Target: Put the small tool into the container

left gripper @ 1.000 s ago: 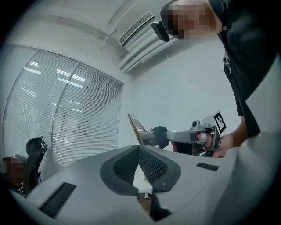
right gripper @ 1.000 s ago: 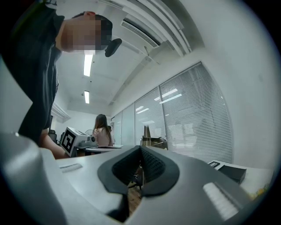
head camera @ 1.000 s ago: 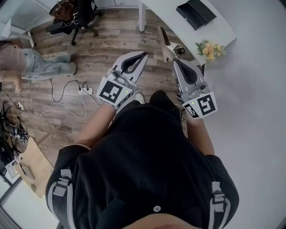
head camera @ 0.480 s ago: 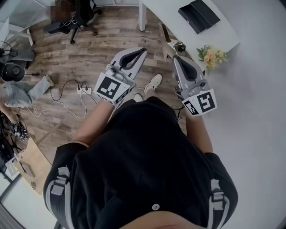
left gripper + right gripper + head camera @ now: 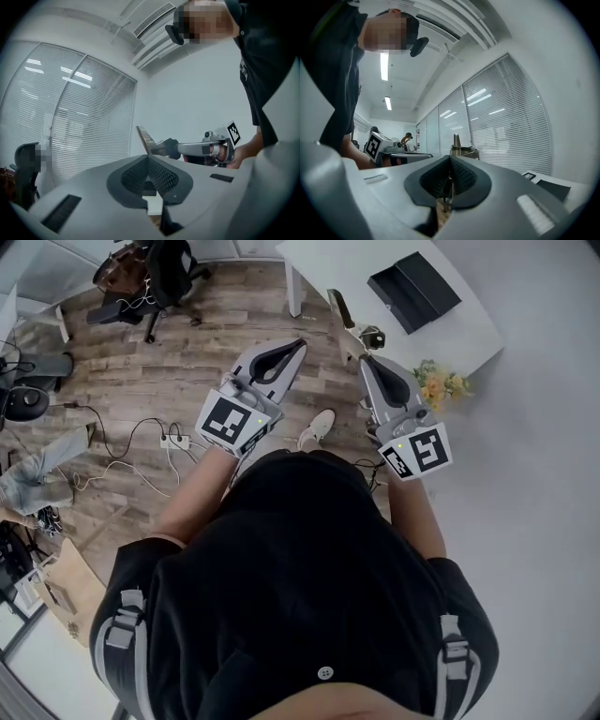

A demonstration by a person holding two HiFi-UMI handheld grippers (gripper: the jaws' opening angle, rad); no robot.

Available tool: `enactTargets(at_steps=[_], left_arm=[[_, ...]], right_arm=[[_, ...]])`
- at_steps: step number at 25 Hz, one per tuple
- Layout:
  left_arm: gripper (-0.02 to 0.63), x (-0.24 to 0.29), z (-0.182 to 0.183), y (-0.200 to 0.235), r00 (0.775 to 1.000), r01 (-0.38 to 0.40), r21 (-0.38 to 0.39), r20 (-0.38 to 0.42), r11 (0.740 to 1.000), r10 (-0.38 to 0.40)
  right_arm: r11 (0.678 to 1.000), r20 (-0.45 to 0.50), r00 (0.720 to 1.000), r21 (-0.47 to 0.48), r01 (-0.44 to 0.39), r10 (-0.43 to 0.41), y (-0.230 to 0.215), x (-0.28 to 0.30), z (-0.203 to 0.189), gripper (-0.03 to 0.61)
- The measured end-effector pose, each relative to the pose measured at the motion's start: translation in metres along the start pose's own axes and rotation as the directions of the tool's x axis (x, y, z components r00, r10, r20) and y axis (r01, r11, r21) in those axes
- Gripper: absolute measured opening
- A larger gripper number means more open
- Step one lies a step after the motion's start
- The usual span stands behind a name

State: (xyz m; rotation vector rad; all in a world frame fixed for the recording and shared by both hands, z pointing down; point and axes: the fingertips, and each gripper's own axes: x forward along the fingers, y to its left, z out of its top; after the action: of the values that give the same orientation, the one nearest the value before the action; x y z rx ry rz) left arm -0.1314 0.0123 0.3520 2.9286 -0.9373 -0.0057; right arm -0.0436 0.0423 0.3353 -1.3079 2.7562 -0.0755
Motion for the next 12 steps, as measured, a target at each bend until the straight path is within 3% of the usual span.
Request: enactTargets(at_steps=[12], left_arm=[[0.006,0.087,0.008,0.021,0.999,0.014,0.005,-0.029,1.000,-0.014]], right_arm=[[0.998,-0.003,0.999,0.047,0.041,-0.041,-0.093,0.010,0.003,0.012]])
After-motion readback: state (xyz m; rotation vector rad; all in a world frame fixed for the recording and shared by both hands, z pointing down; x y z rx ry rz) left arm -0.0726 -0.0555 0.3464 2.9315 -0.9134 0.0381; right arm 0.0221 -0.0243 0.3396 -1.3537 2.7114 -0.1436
